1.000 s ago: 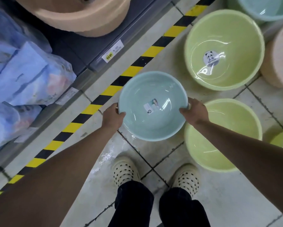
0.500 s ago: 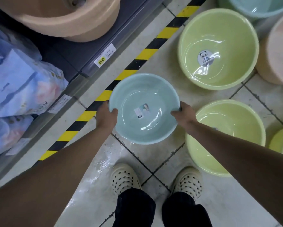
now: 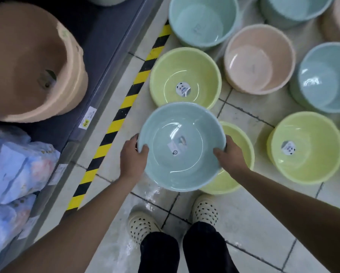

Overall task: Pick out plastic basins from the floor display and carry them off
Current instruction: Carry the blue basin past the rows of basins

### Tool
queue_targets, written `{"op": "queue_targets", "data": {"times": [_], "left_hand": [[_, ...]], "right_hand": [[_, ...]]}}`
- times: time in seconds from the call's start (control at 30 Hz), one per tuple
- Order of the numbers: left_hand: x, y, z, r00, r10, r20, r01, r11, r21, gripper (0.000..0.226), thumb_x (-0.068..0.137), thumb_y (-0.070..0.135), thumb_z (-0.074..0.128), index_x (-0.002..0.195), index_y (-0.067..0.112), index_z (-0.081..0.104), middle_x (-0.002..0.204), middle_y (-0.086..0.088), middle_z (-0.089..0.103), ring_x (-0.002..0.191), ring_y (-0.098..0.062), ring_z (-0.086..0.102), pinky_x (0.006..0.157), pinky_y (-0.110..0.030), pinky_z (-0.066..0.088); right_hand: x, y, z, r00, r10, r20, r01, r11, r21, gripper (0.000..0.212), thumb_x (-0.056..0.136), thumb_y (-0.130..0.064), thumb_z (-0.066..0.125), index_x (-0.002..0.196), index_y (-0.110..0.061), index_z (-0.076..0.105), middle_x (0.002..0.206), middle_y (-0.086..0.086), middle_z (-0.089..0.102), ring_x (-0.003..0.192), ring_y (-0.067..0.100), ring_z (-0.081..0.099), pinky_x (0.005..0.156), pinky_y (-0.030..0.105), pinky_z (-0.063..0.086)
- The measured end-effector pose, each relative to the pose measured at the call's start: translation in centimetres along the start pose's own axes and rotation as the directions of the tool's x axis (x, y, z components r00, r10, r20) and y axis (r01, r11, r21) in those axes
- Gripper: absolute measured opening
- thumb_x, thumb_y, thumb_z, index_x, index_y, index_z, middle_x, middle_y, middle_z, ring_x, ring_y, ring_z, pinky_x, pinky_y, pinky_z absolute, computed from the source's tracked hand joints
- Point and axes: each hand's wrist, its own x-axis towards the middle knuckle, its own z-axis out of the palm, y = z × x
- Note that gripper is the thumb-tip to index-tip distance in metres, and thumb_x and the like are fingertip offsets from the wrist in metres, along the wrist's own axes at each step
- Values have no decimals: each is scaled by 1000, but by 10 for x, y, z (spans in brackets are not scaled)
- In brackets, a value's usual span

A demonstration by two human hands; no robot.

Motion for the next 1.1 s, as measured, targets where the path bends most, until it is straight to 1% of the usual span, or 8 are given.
{"op": "queue_targets", "data": {"times": [0.23,0.33,0.4,0.57,0.67,0.77,0.9,1.1], "left_hand": [[-22,55,83,992,78,97,-86,992,90,31,83,18,62,114,20,67,98,-4,68,87,-26,63,76,-37,53],[-21,49,115,987,83,137,-103,984,147,27,81,14,65,108,14,68,95,-5,68,82,-24,60,70,-30,45],[-16,43,131,987,61,146,-86,981,172,25,79,10,67,105,10,68,97,-8,65,81,-22,58,71,-28,41],[4,17,167,988,9,151,-43,974,222,23,77,9,70,100,8,67,105,-11,59,85,-27,59,78,-33,48],[8,5,182,986,-6,168,-35,970,239,17,77,8,70,90,9,59,104,-11,56,81,-25,57,74,-35,49],[12,-4,192,987,12,162,-53,966,253,19,77,6,70,86,10,54,104,-12,52,78,-25,54,75,-38,50],[19,-13,203,983,72,171,-116,959,260,23,76,10,74,87,10,53,117,-10,47,93,-27,55,86,-35,48],[28,-24,212,968,175,180,-213,951,225,25,79,13,74,89,12,52,116,4,40,105,-25,53,91,-36,47]], "right_hand": [[-15,76,-71,986,88,-144,-87,996,12,37,83,-8,63,119,-9,58,109,10,62,95,26,58,79,33,45],[-8,113,-66,978,118,-169,-128,991,-48,41,78,-21,58,117,-9,57,116,15,58,92,28,59,76,32,46],[-3,129,-58,969,149,-196,-160,986,-43,42,82,-15,59,123,-7,55,126,17,50,99,32,58,82,33,44],[15,167,-29,947,202,-250,-241,961,-137,40,90,-14,57,128,-6,48,130,15,42,98,40,59,81,43,47],[23,183,-14,939,170,-298,-237,949,-207,34,90,-15,56,121,-3,49,119,17,46,93,41,57,74,41,44],[27,198,-2,938,103,-330,-216,920,-328,30,88,-15,57,115,-3,51,110,17,52,99,39,52,80,45,40],[29,217,7,929,6,-369,-160,907,-388,33,82,-14,63,110,-1,54,103,19,53,96,38,51,78,44,37],[44,225,9,924,-1,-382,-106,960,-260,52,81,-14,62,130,-9,47,126,17,44,109,39,48,88,48,43]]}}
